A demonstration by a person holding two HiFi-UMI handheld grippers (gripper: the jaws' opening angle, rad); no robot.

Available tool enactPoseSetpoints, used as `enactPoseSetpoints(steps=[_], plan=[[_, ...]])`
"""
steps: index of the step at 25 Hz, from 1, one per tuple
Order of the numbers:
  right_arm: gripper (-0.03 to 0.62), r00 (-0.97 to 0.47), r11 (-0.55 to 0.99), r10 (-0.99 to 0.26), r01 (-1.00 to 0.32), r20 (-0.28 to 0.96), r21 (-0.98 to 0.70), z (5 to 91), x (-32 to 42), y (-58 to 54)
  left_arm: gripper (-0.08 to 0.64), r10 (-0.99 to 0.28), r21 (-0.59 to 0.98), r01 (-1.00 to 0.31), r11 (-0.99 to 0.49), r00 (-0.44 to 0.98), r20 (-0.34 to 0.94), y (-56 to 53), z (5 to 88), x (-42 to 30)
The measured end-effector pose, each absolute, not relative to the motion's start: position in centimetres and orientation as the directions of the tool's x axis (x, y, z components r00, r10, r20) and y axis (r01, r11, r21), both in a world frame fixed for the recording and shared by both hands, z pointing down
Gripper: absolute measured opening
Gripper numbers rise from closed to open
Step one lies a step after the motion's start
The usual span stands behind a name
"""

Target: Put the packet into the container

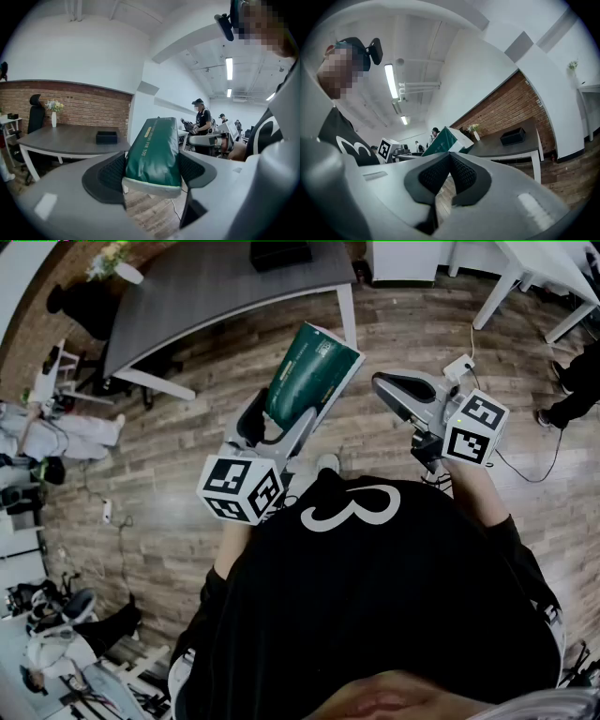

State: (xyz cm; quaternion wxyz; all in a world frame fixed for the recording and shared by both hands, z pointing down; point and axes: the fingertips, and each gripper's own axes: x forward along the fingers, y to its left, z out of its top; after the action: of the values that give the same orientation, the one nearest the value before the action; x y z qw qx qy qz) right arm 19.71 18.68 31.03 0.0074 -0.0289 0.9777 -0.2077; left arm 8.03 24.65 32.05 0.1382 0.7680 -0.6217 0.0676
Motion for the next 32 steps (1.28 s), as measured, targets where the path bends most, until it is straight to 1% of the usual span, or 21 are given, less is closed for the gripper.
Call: enactPoseSetpoints(steps=[15,24,29,32], plan=[[0.002,-0.996,0.894,-0.085,-0.089,0.027,-0.438,33.3,19.1,17.7,0.376,-0.926,0.16,-0.966,-0.204,0.244,0.287,23.3,34.0,7.4],[0.002,-0.99,0.861,-0.131,-0.142,0.058,-0.489,33.8,8.8,13.0,0.376,-0.904,0.217,-0.947,-0.236,0.296,0.308,18.0,34.9,-3.1],[0.002,-0.983,0.862,-0.179,-0.181,0.049,-0.473,33.0,5.1,10.4,0.376,-0.899,0.211,-0.94,-0.268,0.323,0.296,15.5,34.5,-7.3],[0.002,-0.981,0.873,-0.186,-0.189,0.051,-0.451,32.0,2.7,9.5,0.376,-0.903,0.202,-0.938,-0.281,0.33,0.276,14.4,33.6,-9.4]])
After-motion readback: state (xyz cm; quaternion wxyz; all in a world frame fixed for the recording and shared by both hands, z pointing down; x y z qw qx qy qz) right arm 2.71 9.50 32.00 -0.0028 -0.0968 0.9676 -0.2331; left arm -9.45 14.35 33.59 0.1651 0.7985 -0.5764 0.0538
